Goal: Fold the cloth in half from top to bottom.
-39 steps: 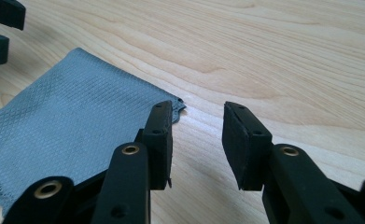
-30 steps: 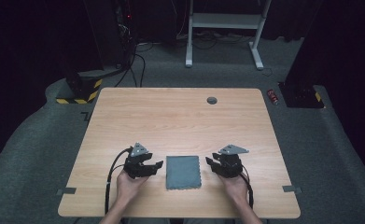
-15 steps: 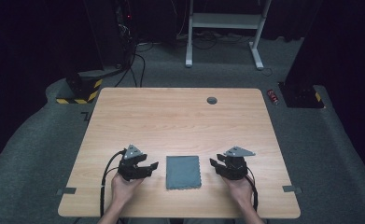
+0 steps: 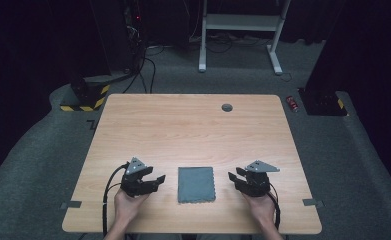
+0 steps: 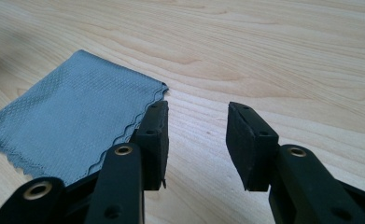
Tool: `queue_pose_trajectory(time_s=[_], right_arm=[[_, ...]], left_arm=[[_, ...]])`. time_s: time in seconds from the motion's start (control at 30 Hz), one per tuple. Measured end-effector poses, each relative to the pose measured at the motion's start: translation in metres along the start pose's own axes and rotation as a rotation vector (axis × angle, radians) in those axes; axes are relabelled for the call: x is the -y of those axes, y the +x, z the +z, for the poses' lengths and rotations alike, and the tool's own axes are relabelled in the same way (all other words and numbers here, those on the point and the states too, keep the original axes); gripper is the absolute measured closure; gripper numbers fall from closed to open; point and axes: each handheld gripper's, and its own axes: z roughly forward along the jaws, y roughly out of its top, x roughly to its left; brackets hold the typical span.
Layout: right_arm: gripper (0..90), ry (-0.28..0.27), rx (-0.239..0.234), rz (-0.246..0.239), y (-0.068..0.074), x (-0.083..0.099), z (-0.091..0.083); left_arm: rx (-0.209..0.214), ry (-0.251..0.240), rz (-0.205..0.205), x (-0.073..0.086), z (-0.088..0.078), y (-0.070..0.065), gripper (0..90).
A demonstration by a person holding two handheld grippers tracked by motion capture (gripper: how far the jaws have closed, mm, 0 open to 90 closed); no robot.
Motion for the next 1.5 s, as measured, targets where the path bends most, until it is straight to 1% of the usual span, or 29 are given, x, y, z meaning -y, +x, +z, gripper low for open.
queue_pose_trajectory(time_s=[0.27,0.3,0.43,0.63,0.73,0.77,0.93,1.0,1.03,1.1,1.27,1.3,1.5], right_arm=[[58.6,-0.008,0.011,0.011,-0.003,0.008,-0.007],[58.6,-0.007,0.013,0.018,-0.003,0.009,-0.008],[58.6,-0.007,0.02,0.025,-0.005,0.015,-0.011],[58.6,-0.008,0.026,0.034,-0.007,0.02,-0.013],[58.6,-0.004,0.028,0.034,-0.007,0.022,-0.013],[58.6,-0.004,0.029,0.03,-0.008,0.023,-0.014],[58.6,-0.001,0.037,0.037,-0.01,0.026,-0.014],[58.6,0.003,0.039,0.046,-0.01,0.028,-0.015],[58.6,0.003,0.042,0.041,-0.011,0.028,-0.015],[58.6,0.007,0.049,0.046,-0.012,0.03,-0.015],[58.6,0.019,0.066,0.042,-0.015,0.035,-0.013],[58.6,0.023,0.07,0.051,-0.015,0.036,-0.013],[58.6,0.036,0.094,0.031,-0.017,0.04,-0.011]], left_arm=[[-0.008,0.006,-0.008,0.007,-0.003,0.002,36.9],[-0.013,0.008,-0.005,0.008,-0.004,0.002,36.9],[-0.019,0.011,-0.017,0.013,-0.005,0.005,37.0],[-0.027,0.024,-0.028,0.021,-0.006,0.008,37.0],[-0.028,0.025,-0.04,0.025,-0.007,0.009,37.0],[-0.034,0.025,-0.035,0.025,-0.007,0.01,37.0],[-0.044,0.03,-0.043,0.029,-0.009,0.013,37.0],[-0.05,0.033,-0.05,0.031,-0.008,0.014,37.0],[-0.049,0.034,-0.054,0.031,-0.008,0.014,37.0],[-0.056,0.04,-0.054,0.033,-0.007,0.016,37.0],[-0.07,0.048,-0.057,0.037,-0.006,0.019,37.0],[-0.074,0.05,-0.06,0.038,-0.006,0.019,37.0],[-0.101,0.069,-0.062,0.043,-0.003,0.023,37.1]])
